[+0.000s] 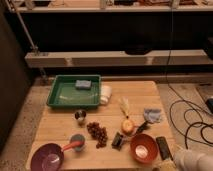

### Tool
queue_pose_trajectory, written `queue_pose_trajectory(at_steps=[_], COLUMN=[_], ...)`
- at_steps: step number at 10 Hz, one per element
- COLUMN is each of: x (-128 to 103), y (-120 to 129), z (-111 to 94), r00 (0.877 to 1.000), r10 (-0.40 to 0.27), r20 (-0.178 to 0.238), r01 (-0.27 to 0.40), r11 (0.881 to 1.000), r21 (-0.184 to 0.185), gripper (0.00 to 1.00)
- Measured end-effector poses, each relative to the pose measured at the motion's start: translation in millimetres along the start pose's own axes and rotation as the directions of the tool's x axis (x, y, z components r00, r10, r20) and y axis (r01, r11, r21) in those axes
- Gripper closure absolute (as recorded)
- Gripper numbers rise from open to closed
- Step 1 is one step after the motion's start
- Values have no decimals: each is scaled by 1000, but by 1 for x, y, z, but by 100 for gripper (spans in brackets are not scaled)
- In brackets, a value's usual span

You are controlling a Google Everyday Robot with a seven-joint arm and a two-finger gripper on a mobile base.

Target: Wipe red bowl with eraser

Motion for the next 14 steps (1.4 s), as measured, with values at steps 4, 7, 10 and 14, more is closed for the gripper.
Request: queue_pose_trajectory(at_steps=[4, 7, 10, 14], x=[-6, -4, -5, -2], y=[0, 2, 6, 14], z=[1, 4, 7, 2], r00=[999, 997, 997, 998], r10=[48, 73, 73, 59], r20=[-25, -37, -36, -34], r01=[-49, -75, -76, -63], r11=[998, 995, 994, 993], r21=[-41, -60, -75, -99], gripper=[20, 22, 51, 90])
